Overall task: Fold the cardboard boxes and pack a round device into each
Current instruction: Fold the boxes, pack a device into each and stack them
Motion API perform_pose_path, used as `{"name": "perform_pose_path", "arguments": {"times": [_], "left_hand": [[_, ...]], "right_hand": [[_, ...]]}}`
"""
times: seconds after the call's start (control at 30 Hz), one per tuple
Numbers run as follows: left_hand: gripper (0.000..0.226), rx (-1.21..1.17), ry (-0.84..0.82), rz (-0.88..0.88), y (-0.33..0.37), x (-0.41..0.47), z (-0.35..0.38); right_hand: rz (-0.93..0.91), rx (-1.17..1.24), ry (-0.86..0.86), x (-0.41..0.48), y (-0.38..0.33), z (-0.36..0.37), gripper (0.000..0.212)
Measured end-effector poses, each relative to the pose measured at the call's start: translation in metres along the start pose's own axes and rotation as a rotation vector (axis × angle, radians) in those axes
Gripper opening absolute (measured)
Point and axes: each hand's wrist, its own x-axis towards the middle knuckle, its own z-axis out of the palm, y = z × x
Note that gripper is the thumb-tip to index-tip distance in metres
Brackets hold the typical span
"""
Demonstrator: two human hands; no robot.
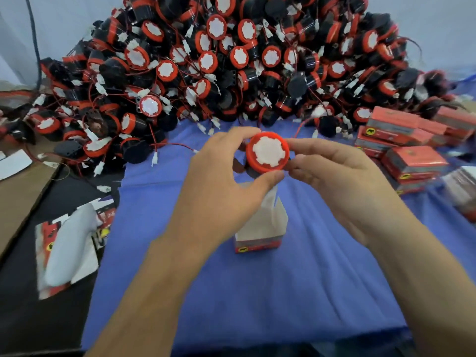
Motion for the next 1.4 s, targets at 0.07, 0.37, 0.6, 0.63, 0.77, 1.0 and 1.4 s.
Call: {"name": "perform_pose_path", "arguments": {"times": [0.07,0.37,0.6,0.63,0.77,1.0,1.4], "left_hand": [[0.046,0.023,-0.043,-0.023,-0.002,-0.014,-0.001],[0.050,0.155,-0.101,-0.116,-0.021,-0.043,0.006],[0.050,0.245,-0.142,-0.134,-0.038,-0.054,0.008],[0.049,0.284,-0.133,-0.103,-0.040,-0.055,0.009],[0.051,0.444,-0.131,-0.060,-0.047,-0.057,0.011],[0.040,0.603,-0.274,-0.088,-0.044,-0.059,0.013],[0.044,0.655,-0.496,-0.272,-0.033,-0.058,0.022]], "right_hand": [[0.045,-0.021,0.029,-0.013,0.003,0.000,0.030],[0.252,-0.064,0.293,-0.027,0.030,0.002,0.007],[0.309,0.011,0.423,-0.020,0.044,0.018,0.023],[0.325,0.033,0.434,-0.019,0.044,0.019,0.027],[0.324,0.076,0.502,-0.017,0.047,0.023,0.039],[0.182,-0.071,0.472,-0.011,0.049,0.027,0.004],[-0.414,-0.896,0.251,-0.031,0.042,0.037,0.016]]}}
